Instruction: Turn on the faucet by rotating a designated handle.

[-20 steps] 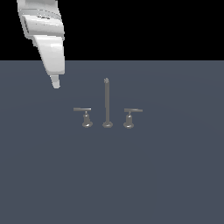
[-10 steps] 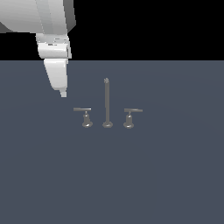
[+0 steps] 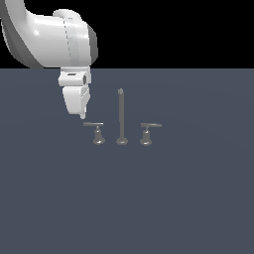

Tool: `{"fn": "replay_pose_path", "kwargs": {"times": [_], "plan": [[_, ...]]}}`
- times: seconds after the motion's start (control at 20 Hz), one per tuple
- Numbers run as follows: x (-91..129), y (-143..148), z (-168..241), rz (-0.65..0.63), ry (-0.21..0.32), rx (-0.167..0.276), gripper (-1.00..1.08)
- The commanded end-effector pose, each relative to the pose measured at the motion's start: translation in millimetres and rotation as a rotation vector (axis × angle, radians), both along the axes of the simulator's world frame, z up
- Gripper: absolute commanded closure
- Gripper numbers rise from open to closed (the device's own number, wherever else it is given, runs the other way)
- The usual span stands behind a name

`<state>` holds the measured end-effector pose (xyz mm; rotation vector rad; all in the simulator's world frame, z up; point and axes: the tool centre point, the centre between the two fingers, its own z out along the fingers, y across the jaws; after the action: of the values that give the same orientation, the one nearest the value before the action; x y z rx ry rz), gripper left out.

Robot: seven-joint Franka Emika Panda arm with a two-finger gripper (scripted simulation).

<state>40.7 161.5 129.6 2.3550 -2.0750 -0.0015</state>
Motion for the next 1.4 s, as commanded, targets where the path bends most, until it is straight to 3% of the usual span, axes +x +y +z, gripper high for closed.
{"fn": "replay_pose_path", "kwargs": {"times": [0.0, 0.65, 1.0, 1.35], "plan": [[13, -4, -11, -0.05, -0.002, -0.002, 1.08], [47, -17, -40, -0.183, -0.003, 0.0, 1.08], [48, -18, -40, -0.185, -0.003, 0.001, 1.08], [26, -3, -40, -0.185, -0.003, 0.001, 1.08]]}}
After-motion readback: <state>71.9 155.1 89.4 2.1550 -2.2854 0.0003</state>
